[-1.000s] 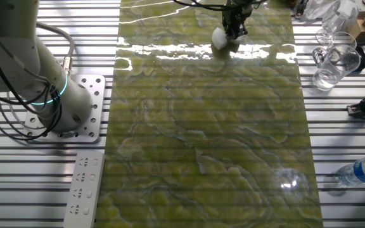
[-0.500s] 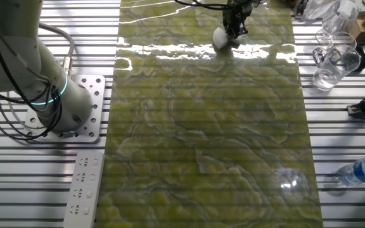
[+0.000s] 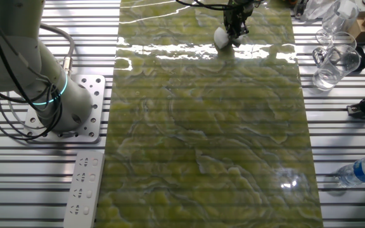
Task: Clean the tabletop with a sponge
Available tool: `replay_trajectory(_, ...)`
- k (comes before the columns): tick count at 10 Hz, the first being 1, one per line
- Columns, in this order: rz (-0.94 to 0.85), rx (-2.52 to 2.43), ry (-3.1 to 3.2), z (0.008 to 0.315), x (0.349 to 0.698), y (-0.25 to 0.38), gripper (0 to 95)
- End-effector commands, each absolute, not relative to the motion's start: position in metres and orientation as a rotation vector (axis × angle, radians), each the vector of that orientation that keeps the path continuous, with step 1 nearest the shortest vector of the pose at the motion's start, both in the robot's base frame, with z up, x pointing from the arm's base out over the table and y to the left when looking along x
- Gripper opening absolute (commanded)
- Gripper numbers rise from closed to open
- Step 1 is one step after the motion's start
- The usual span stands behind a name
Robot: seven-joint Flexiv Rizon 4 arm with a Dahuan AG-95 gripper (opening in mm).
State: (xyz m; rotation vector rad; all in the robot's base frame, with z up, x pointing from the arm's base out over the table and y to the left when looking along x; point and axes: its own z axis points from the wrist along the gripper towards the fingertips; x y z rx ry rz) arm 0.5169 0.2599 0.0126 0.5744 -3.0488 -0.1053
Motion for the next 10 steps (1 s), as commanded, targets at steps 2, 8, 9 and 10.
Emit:
replay_trajectory(2,-0.114,0.57,-3.054,0.013,0.521,0.261,0.0)
replay_trajectory(8,-0.112,0.612,-3.048,0.009,0.535,0.263,0.0)
replay_trajectory(9,-0.109,0.612,-3.048,0.009,0.538,0.264,0.0)
replay_trajectory(10,-0.103,0.612,-3.047,0.01,0.541,0.264,0.0)
